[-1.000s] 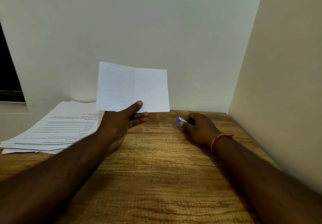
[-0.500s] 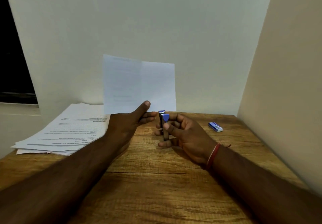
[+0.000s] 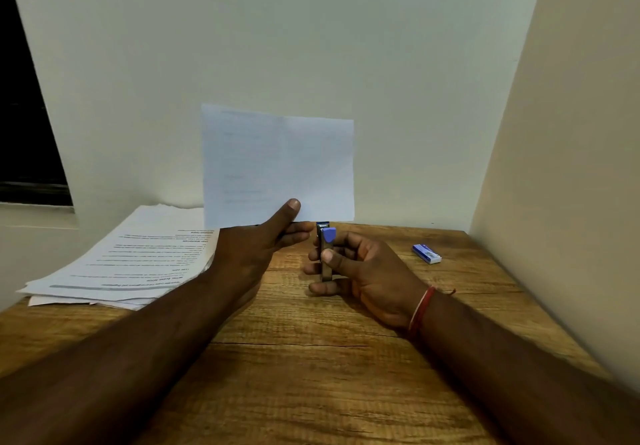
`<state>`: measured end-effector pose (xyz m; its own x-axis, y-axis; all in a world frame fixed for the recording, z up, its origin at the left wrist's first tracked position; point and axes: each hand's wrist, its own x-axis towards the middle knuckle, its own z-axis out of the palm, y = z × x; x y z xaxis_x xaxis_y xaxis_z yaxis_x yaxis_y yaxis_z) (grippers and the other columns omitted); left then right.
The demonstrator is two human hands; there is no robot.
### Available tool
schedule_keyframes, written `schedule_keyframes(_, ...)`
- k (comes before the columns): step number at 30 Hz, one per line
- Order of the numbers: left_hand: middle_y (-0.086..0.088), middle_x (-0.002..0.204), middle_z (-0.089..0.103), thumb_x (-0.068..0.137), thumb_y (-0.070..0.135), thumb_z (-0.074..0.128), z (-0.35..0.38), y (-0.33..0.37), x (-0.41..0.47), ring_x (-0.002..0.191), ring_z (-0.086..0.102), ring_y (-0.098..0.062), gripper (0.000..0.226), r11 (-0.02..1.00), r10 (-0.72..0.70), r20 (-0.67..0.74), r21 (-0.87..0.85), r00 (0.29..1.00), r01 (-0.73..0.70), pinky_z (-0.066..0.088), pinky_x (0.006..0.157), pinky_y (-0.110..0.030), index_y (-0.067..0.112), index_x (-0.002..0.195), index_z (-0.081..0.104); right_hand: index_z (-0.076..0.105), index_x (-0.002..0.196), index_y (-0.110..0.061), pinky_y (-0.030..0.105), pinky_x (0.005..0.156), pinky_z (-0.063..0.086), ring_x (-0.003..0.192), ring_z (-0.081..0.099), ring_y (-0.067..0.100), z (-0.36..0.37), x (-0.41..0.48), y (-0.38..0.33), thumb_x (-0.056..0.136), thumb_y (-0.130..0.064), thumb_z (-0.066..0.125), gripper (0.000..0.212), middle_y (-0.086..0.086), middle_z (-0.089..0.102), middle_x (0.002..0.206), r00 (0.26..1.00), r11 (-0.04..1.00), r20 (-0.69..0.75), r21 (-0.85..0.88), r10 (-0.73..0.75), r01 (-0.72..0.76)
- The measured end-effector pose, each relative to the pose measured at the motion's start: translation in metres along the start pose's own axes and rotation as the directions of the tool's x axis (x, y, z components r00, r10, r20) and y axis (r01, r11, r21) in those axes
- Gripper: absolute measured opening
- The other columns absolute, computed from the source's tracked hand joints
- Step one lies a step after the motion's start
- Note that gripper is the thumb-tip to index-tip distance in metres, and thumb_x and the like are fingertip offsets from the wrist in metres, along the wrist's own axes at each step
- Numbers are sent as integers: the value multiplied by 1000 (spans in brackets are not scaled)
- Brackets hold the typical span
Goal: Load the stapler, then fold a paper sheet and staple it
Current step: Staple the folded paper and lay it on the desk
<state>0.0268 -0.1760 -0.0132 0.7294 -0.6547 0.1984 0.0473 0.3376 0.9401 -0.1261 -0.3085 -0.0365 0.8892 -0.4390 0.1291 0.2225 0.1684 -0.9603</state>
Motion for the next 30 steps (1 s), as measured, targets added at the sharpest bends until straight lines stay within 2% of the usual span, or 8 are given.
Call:
schedule_keyframes(6,-6,103,88,97,51,79,0,2,-1,105,84,-20,41,994,-76,45,85,996,72,54,118,-46,12,90,88,66,138,0,51,91,68,122,75,41,-1,0,-1,103,-3,69,35,25,75,130,996,996,-18,5,-90,90)
schedule_keyframes(13,-5,108,88,79,66,81,-3,3,1,105,84,-18,64,994,-94,74,66,993,89,49,123,-51,9,107,87,66,133,0,51,91,68,121,76,38,-5,2,-3,102,-7,70,32,22,77,127,977,983,-106,-18,-183,182)
schedule_keyframes(20,-2,108,88,96,54,76,-2,5,3,104,84,-13,48,998,-55,52,22,997,54,39,130,-49,9,113,80,67,133,1,43,82,68,116,78,36,-8,3,-4,103,-6,70,30,21,78,124,965,975,-142,-56,-222,216)
schedule_keyframes(30,-4,110,87,96,54,77,0,3,2,109,83,-15,51,996,-88,81,15,993,87,46,125,-49,7,113,83,70,129,-5,35,73,66,100,80,28,-11,4,-8,108,-13,66,23,10,82,109,957,958,-175,-210,-232,194)
